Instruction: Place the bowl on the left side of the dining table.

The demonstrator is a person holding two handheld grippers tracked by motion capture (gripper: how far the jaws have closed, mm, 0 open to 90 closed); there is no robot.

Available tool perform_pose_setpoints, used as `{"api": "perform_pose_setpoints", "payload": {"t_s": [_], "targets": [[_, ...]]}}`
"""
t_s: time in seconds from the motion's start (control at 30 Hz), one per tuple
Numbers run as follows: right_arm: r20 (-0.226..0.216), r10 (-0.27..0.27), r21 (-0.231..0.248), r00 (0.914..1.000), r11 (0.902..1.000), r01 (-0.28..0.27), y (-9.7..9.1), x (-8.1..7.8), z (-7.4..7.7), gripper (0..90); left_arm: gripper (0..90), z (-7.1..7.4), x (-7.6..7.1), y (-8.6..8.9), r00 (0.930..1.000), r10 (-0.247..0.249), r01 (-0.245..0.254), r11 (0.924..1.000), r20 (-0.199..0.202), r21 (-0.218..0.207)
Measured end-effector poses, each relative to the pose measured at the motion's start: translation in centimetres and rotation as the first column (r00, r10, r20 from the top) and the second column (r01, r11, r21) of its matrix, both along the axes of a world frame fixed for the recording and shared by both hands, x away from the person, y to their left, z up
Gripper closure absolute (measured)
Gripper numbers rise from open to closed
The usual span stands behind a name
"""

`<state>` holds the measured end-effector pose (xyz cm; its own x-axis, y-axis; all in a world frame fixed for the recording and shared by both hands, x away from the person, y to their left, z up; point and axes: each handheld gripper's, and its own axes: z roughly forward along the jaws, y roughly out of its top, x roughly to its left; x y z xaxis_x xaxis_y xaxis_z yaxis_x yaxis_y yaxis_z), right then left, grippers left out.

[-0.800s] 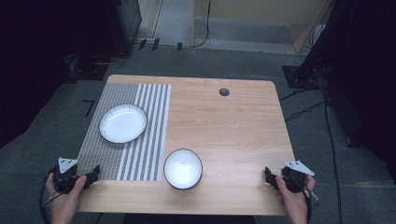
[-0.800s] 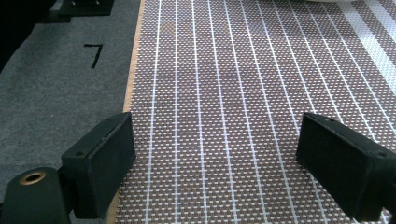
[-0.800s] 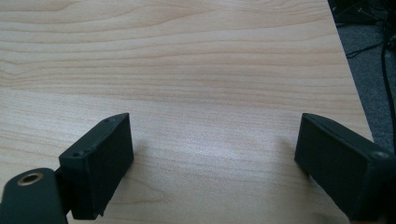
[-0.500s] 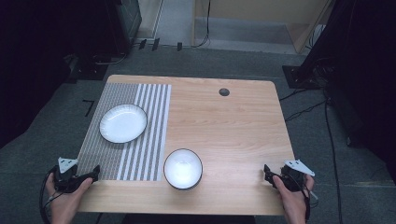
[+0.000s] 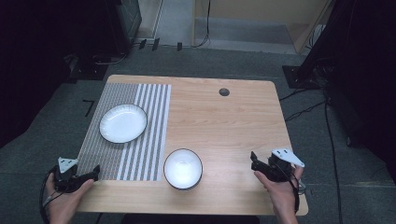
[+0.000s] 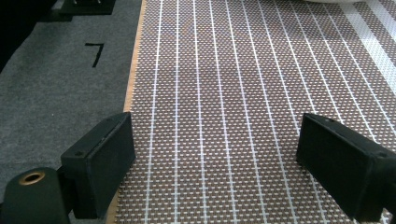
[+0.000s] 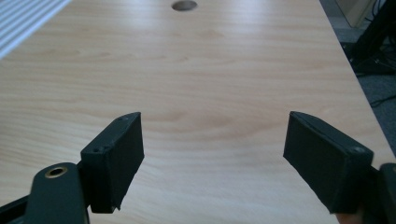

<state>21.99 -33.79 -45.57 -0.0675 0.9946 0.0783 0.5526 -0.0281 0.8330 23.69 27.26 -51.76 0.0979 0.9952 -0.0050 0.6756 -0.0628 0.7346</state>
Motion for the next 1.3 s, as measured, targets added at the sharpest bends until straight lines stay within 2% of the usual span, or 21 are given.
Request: {"api": "perform_pose_setpoints", "payload": {"t_s": [0.03, 0.13, 0.23, 0.37, 0.4, 0.47, 0.57, 0.77, 0.87, 0.9, 0.97, 1.0, 1.03, 1.1, 1.17, 1.3], "targets": [[0.011, 0.014, -0.007, 0.9998, 0.9999, -0.014, 1.0, 0.5, 0.7, 19.5, 10.7, 0.0, 0.0, 0.0, 1.0, 0.0, 0.0, 1.0, 0.0, 0.0], [0.012, 0.015, -0.024, 0.9998, 0.9996, -0.014, 1.8, 0.9, 1.3, 19.9, 10.7, 0.0, 0.0, 0.0, 1.0, 0.0, 0.0, 1.0, 0.0, 0.0], [0.023, 0.024, 0.01, 0.9995, 0.9997, -0.024, 2.9, 1.6, 2.0, 20.4, 10.7, 0.0, 0.0, 0.0, 1.0, 0.0, 0.0, 1.0, 0.0, 0.0], [0.031, 0.024, 0.023, 0.9992, 0.9994, -0.025, 3.5, 1.9, 2.4, 21.3, 10.7, 0.0, 0.0, 0.0, 1.0, 0.0, 0.0, 1.0, 0.0, 0.0], [0.023, 0.027, 0.002, 0.9994, 0.9996, -0.028, 4.0, 2.1, 2.5, 22.8, 10.7, 0.0, 0.0, 0.0, 1.0, 0.0, 0.0, 1.0, 0.0, 0.0], [0.018, 0.032, -0.007, 0.9993, 0.9995, -0.031, 4.1, 2.1, 2.6, 23.5, 10.7, 0.0, 0.0, 0.0, 1.0, 0.001, -0.001, 1.0, 0.0, 0.0], [0.026, 0.039, 0.004, 0.9989, 0.9992, -0.039, 4.6, 2.3, 2.7, 24.4, 10.8, 0.0, 0.0, -0.1, 1.0, 0.006, -0.006, 1.0, 0.0, 0.0], [0.028, 0.096, 0.016, 0.995, 0.9952, -0.096, 5.7, 2.2, 2.7, 26.9, 10.8, 0.3, -0.1, -0.3, 0.9994, 0.033, -0.033, 0.9993, -0.01, 0.015], [0.041, 0.121, 0.036, 0.9918, 0.9919, -0.122, 6.3, 2.0, 2.8, 27.6, 10.8, 0.9, -0.2, -0.4, 0.999, 0.044, -0.043, 0.999, 0.004, -0.006], [0.051, 0.137, 0.044, 0.9892, 0.9892, -0.14, 6.6, 1.9, 2.9, 28.5, 10.9, 1.4, -0.4, -0.7, 0.9987, 0.045, -0.044, 0.9987, 0.023, -0.024], [0.052, 0.143, 0.049, 0.9883, 0.9882, -0.145, 6.8, 1.8, 3.0, 28.7, 11.6, 1.7, -0.5, -0.9, 0.9987, 0.04, -0.04, 0.9989, 0.031, -0.025], [0.056, 0.155, 0.053, 0.9864, 0.9861, -0.158, 7.3, 1.7, 3.1, 30.5, 11.6, 2.4, -0.5, -1.4, 0.9987, 0.025, -0.024, 0.9991, 0.045, -0.034], [0.056, 0.155, 0.053, 0.9864, 0.9861, -0.158, 7.3, 1.7, 3.1, 30.5, 11.6, 2.4, -0.5, -1.4, 0.9987, 0.025, -0.024, 0.9991, 0.045, -0.034], [0.045, 0.199, 0.047, 0.979, 0.9785, -0.201, 7.8, 1.9, 3.5, 31.7, 11.7, 3.2, -0.4, -2.0, 0.998, 0.01, -0.007, 0.9988, 0.063, -0.049], [0.053, 0.202, 0.044, 0.9781, 0.978, -0.204, 8.0, 2.1, 4.0, 32.9, 12.0, 4.3, -0.3, -3.2, 0.9963, -0.013, 0.017, 0.9987, 0.084, -0.048], [0.075, 0.211, 0.057, 0.9745, 0.9748, -0.216, 8.0, 2.0, 4.8, 35.3, 12.0, 5.0, -0.3, -4.3, 0.9943, -0.039, 0.045, 0.9974, 0.099, -0.056]]}}
